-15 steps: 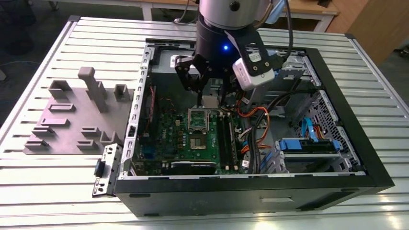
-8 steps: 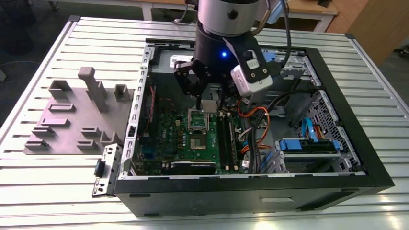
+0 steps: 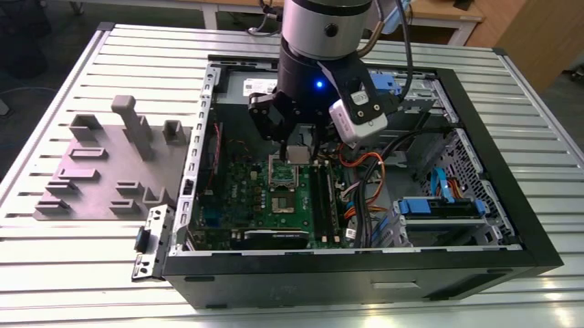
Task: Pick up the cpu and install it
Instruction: 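Place the cpu into insertion slot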
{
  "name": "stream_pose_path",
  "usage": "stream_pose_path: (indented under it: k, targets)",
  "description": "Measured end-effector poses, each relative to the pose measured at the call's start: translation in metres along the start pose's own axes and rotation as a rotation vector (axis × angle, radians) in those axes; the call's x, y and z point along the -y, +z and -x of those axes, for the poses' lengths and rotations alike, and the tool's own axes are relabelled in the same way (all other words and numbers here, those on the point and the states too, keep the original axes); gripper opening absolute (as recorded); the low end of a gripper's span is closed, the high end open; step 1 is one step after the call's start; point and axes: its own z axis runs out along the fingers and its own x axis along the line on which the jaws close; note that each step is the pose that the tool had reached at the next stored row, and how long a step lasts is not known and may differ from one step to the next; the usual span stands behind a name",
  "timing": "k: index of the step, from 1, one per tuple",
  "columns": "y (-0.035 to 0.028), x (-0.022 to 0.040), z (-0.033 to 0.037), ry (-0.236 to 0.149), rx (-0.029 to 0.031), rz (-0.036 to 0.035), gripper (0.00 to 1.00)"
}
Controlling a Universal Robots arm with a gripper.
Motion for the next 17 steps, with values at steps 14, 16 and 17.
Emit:
stream_pose_path:
  k: [14, 16, 17]
  targets:
    - [0.0066, -0.0001, 0.0004, 0.0, 0.0, 0.0057, 0.47]
    - [0.0101, -0.0002, 0.0004, 0.0, -0.0001, 0.006, 0.47]
    - [0.0119, -0.0002, 0.0005, 0.0, -0.0001, 0.0061, 0.47]
